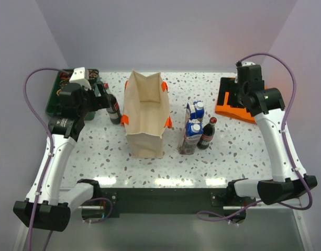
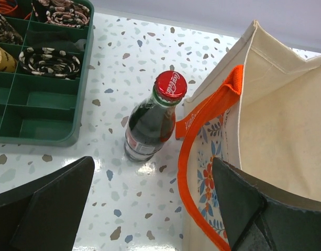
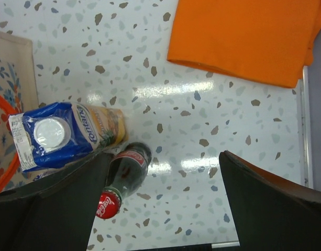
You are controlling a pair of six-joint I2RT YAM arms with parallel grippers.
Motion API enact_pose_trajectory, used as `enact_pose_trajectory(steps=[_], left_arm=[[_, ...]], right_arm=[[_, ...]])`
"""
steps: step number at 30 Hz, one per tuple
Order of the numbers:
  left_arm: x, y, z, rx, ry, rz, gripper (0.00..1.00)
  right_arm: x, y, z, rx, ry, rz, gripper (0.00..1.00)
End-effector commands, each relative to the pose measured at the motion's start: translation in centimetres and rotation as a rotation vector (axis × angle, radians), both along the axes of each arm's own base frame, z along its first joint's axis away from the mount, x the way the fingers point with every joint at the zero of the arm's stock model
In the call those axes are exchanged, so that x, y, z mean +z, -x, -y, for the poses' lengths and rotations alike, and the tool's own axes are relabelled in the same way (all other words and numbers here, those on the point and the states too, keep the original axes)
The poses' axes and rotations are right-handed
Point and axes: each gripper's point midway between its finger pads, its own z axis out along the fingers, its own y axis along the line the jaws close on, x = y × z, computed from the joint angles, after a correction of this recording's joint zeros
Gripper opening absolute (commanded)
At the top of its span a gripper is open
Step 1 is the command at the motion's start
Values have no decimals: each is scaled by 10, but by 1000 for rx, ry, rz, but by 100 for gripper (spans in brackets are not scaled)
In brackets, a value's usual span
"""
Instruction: Place the beverage into the canvas bag
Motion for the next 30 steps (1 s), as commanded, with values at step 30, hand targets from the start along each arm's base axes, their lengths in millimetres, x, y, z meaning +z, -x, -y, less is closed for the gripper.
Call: enact_pose_trajectory(steps=[30], left_arm=[[-25, -80, 6, -18, -80, -195, 75]], right_arm=[[16, -12, -49, 132, -148, 29, 92]])
